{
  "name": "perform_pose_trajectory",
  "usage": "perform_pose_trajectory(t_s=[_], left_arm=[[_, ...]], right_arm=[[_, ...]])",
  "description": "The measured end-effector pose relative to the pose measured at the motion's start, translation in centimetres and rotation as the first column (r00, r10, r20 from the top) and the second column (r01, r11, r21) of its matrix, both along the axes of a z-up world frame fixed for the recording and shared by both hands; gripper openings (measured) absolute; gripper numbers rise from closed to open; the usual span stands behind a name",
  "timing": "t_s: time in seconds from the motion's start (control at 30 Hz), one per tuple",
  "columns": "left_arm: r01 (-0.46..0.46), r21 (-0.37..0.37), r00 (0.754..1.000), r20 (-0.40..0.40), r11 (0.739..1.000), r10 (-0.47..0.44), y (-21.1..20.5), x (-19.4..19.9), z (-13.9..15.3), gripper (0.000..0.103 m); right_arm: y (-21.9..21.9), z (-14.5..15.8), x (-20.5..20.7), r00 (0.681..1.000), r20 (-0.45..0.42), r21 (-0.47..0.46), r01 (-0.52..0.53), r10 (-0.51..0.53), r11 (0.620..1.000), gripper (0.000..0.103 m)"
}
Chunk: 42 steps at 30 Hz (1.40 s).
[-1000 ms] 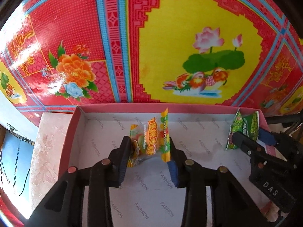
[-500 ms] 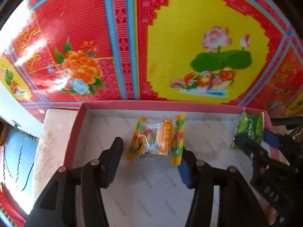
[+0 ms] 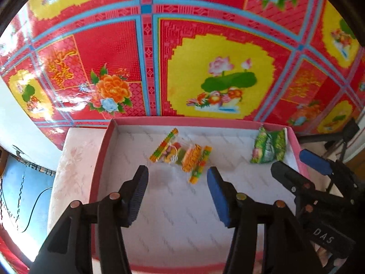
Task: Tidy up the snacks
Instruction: 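Open the left tool over the box while the right tool releases the green bag, then move both open tools back toward the remaining snacks on the table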
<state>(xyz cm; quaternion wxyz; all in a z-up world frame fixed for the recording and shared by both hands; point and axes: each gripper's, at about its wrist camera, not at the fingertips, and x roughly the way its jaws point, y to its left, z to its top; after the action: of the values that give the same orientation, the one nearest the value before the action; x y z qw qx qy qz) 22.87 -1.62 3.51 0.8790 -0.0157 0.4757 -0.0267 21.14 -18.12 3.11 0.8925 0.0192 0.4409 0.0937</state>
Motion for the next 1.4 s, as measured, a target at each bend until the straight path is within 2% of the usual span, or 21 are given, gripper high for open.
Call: perform_pose_trajectory(t_s=[0.33,0.5,0.77,1.07,1.4], left_arm=[[0.013,-0.005,1.0,0.016,1.0,-0.013,0.7,-5.0,2.8,0.057],[0.018,-0.023,1.0,0.021,1.0,-0.018,0.9,-7.7,3.5,0.057],[0.025,-0.039,1.0,0.007,0.999,-0.025,1.3,-10.4,3.5,0.057],[0.01,-0.024,1.0,-0.016,1.0,-0.011,3.2,-13.6,2.7,0.057],[-0.014,-0.002,0.999,-0.045,1.0,0.014,5.4,-16.6,1.5,0.057]], right_arm=[[-1.5,3.0,-5.1,1.0,0.008,0.067,0.017,-0.017,0.998,0.072],[-2.0,3.6,-7.6,1.0,0.009,0.082,0.018,-0.019,0.996,0.072],[-2.5,3.0,-11.2,1.0,-0.004,0.098,0.018,-0.018,0.995,0.072],[-3.2,1.8,-14.5,0.999,-0.029,0.111,0.038,-0.035,0.993,0.072],[-2.9,0.8,-17.6,0.999,-0.05,0.105,0.015,-0.01,0.994,0.072]])
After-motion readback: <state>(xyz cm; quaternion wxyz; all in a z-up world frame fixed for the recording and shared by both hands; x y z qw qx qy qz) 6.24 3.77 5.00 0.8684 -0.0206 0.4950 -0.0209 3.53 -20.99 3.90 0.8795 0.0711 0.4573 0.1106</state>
